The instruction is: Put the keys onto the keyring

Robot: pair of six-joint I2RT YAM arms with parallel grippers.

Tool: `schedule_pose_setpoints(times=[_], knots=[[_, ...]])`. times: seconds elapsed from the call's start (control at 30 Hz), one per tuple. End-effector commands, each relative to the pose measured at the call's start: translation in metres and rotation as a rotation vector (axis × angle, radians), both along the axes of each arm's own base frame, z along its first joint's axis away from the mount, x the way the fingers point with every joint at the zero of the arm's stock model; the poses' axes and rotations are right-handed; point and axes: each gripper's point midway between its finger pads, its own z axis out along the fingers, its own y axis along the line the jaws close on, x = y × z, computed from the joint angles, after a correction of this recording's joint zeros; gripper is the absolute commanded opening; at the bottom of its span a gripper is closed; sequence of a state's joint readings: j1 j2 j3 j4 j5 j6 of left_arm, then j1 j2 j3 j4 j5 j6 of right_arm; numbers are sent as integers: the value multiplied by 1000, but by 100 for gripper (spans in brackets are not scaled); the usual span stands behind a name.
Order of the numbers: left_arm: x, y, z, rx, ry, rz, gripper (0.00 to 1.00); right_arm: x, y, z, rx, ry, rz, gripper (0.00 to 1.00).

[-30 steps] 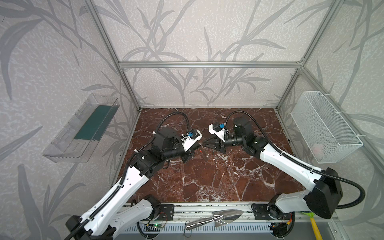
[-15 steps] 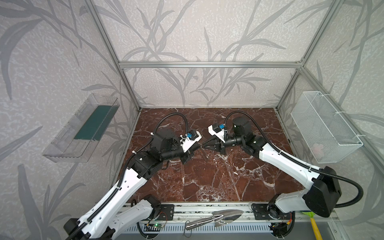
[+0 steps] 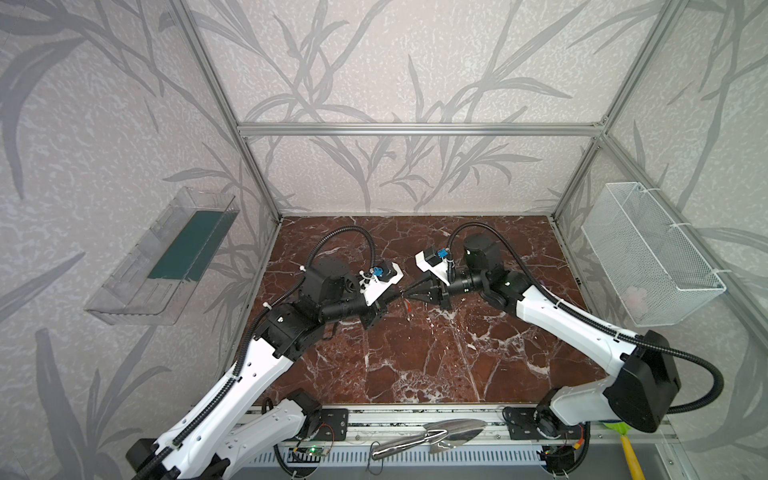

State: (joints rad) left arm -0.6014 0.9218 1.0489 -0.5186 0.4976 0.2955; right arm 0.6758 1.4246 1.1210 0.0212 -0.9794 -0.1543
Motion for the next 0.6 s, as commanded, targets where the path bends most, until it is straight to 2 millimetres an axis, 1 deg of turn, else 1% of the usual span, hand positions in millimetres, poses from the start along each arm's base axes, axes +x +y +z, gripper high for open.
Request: schedule_pose_setpoints(times=[0.0, 0.17, 0.23, 0.33, 0.57], knots=[[-3, -2, 3, -8, -26, -25, 0, -2, 3, 14, 40, -10, 33, 13], [-2, -2, 3, -7, -29, -20, 0, -4, 5, 14, 46, -4, 48, 9], [-2, -1, 3, -6, -29, -17, 0, -5, 6, 14, 46, -4, 50, 4], [-1, -1, 3, -6, -32, -12, 0, -6, 7, 14, 45, -3, 54, 0], [4, 1, 3, -1, -38, 16, 0, -2, 5, 13, 32, -19, 19, 0]])
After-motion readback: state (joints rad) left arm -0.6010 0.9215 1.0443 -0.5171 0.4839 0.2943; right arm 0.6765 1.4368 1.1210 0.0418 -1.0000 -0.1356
